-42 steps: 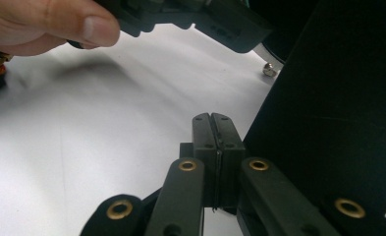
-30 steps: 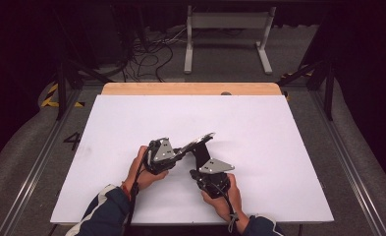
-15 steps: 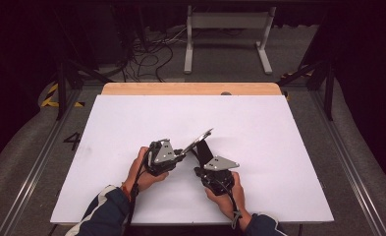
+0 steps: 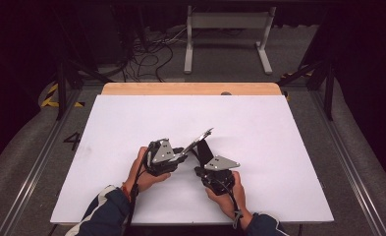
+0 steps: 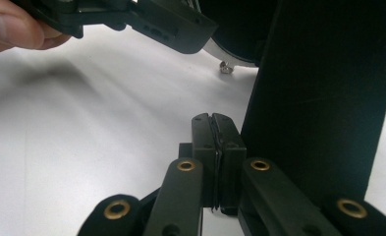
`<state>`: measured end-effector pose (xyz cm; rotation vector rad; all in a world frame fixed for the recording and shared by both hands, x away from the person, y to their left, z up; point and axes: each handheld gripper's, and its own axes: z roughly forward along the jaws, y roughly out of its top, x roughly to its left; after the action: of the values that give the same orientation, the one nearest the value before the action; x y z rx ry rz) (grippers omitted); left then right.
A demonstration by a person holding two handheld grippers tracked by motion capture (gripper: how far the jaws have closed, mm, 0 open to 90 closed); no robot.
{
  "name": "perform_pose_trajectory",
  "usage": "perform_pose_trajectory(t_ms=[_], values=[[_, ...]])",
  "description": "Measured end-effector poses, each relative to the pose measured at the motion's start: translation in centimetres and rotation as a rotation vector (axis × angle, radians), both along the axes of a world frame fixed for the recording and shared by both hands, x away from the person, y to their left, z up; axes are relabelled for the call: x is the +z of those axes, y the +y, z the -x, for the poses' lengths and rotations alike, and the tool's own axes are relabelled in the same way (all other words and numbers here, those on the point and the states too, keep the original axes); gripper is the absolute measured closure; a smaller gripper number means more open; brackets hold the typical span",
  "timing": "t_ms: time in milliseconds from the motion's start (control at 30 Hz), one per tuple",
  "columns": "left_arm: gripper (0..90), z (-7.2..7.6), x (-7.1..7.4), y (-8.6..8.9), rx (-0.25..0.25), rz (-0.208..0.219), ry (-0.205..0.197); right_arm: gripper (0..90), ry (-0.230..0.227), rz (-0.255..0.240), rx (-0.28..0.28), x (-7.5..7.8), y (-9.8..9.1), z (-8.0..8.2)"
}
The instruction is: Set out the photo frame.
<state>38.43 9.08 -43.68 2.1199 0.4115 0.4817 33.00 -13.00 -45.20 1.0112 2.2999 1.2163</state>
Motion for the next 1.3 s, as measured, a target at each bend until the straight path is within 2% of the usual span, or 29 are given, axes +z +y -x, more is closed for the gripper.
perform_pose_trajectory(t_ms=[67,367,933,1167,1300], values=[[66.0,0.1,0.1,0.0,-0.004,0.026,-0.001,89.6,-0.005,0.0,-0.001,0.1,0.0,0.1],[71.0,0.6,0.5,-0.1,-0.018,0.05,-0.01,89.9,-0.002,-0.002,-0.004,0.1,0.0,0.0],[74.7,1.7,1.0,-0.5,-0.009,-0.035,-0.07,90.0,0.012,0.008,0.006,0.2,-0.3,-0.2],[74.5,2.1,1.2,-0.7,-0.02,-0.038,-0.073,90.0,0.025,0.015,0.008,0.3,-0.9,-0.7],[75.1,2.3,1.3,-0.7,-0.019,-0.036,-0.067,90.0,0.032,0.018,0.029,0.4,-1.2,-1.0]])
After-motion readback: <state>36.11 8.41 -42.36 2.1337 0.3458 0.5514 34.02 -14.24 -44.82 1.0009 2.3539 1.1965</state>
